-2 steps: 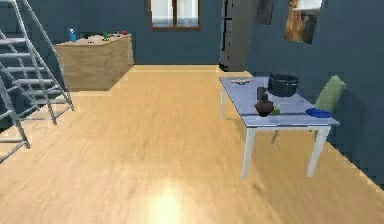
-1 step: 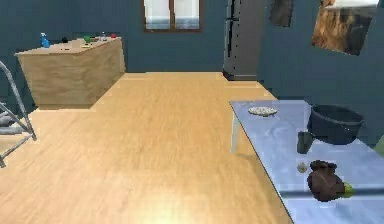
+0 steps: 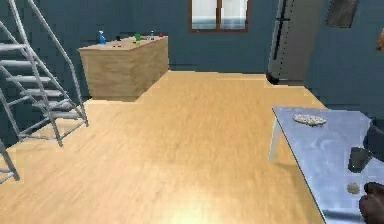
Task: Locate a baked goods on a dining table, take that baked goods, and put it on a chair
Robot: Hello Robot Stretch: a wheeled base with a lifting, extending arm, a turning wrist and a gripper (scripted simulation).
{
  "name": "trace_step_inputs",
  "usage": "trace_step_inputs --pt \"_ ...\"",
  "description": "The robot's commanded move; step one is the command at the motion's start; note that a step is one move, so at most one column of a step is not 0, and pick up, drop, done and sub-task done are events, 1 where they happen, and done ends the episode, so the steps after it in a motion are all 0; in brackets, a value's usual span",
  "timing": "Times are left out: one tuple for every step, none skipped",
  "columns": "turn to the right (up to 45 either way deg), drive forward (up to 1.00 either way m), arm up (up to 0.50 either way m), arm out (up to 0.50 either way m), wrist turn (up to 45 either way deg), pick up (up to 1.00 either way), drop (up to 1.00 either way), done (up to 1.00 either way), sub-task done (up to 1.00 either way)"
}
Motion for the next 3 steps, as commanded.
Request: trace_step_inputs --pt "0.0 0.35 0.0 0.0 0.0 0.0 0.0 0.0 0.0" --pt "6.0 0.0 0.0 0.0 0.0 0.0 0.0 0.0 0.0" --pt "3.0 0.0 0.0 0.0 0.0 0.0 0.0 0.0 0.0"
